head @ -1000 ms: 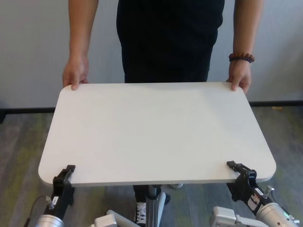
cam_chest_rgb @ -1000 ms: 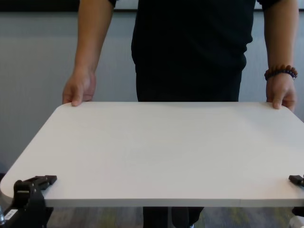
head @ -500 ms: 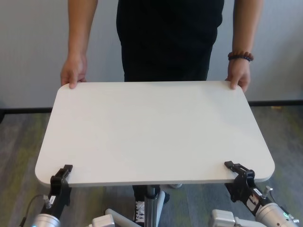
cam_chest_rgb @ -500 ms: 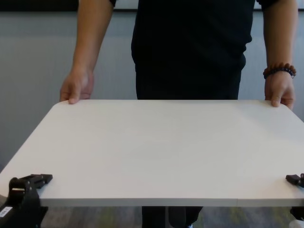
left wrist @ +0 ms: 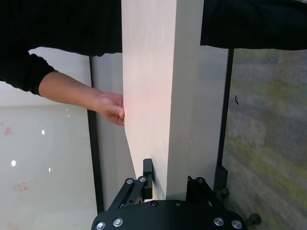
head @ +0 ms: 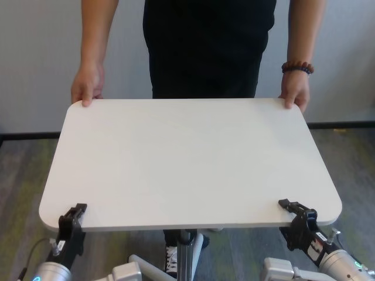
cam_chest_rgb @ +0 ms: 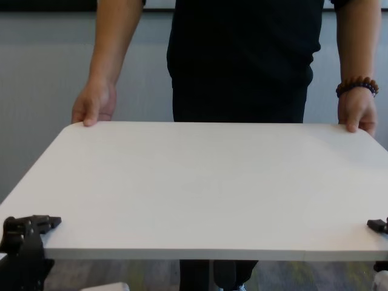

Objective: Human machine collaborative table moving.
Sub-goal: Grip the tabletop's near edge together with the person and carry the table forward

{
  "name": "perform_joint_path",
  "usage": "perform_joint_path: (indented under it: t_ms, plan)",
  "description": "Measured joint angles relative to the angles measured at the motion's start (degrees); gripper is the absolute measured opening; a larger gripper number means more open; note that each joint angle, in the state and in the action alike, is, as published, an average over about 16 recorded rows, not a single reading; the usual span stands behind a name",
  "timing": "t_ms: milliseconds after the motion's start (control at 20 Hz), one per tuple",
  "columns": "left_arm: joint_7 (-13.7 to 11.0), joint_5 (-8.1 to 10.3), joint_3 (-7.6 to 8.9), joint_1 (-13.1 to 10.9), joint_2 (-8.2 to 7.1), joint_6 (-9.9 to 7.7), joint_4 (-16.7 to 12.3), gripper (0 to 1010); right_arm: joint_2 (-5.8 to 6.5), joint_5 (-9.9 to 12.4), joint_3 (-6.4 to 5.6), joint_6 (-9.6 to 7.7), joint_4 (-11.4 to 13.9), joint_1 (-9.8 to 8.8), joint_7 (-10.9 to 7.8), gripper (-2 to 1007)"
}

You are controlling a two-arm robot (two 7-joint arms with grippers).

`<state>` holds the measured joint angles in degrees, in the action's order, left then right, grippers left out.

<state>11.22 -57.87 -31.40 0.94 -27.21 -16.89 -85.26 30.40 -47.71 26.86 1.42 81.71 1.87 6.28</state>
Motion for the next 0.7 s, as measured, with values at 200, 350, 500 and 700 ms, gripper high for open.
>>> perform_joint_path:
  t_ms: [200, 350, 500, 700]
  plan:
    - [-1.5, -0.49, 0.64, -0.6, -0.47, -0.77, -2.5, 259, 0.36, -0.1, -0.82, -0.76, 2.3, -0.61, -1.52, 289]
    - [-2.3, -0.92, 1.16, -0.8, -0.66, -1.17, -4.1, 259, 0.53, -0.3, -1.36, -1.20, 3.8, -0.87, -2.44, 289]
    - [-2.9, -1.40, 1.66, -1.0, -0.78, -1.40, -5.4, 258, 0.61, -0.5, -1.82, -1.41, 5.0, -0.97, -3.13, 289]
    - [-3.6, -2.09, 2.31, -1.1, -0.88, -1.60, -7.0, 258, 0.57, -0.9, -2.35, -1.41, 6.4, -0.97, -3.84, 288]
